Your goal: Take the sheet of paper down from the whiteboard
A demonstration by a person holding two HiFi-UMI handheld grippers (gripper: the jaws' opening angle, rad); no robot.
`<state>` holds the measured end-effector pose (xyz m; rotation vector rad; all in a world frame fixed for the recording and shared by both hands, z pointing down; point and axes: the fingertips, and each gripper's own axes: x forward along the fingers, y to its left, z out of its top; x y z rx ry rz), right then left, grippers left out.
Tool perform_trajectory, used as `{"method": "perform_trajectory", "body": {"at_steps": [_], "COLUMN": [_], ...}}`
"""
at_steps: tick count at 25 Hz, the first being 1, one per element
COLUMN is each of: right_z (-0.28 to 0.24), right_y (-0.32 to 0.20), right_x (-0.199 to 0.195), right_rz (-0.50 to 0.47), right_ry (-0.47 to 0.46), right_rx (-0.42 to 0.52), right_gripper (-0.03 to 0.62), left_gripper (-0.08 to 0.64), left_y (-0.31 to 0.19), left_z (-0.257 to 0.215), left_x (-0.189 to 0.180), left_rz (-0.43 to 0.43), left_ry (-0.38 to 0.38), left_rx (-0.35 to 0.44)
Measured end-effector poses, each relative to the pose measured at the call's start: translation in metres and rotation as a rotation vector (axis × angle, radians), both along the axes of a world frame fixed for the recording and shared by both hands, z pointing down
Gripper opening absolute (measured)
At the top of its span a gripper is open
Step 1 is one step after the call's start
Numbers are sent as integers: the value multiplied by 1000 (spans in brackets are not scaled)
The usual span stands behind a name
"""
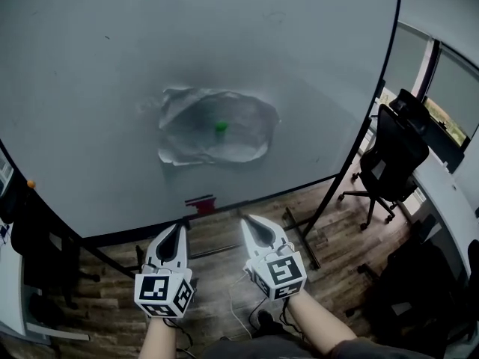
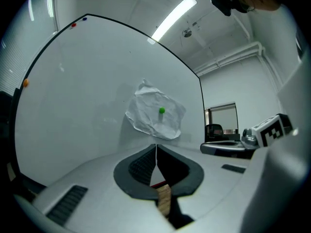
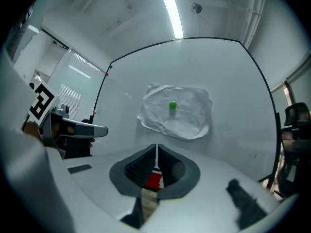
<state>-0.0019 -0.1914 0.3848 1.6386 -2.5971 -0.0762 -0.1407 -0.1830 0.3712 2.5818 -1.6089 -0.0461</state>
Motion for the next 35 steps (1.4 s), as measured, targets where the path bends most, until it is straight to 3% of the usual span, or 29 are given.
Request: {"method": "perform_trajectory", "body": {"at_steps": [7,18,25,29,35], "right_z": [1,7,-14,-28,-56], "right_y": [-41,-82,-99,-109,-129], "right_x": [18,26,15,13,16], "right_rz": [-121,-279,-259,-189,-52], "right_ry": [-14,16,22,24,17], "right_rx": [3,-31,20,42,97], "right_gripper": [26,26,26,26,26], "left_gripper": [18,18,18,18,18], "left_y": [-26,-45,-68,-78,-94], "left_z": [-10,-23,-28,-35,-39], "left_x": [17,28,11,-1,-15], "left_rz": [-127,-291,-313,-275,-221], "left_ry": [-31,-6,-22,11,-15], "left_rx": [20,32,29,40,56]}}
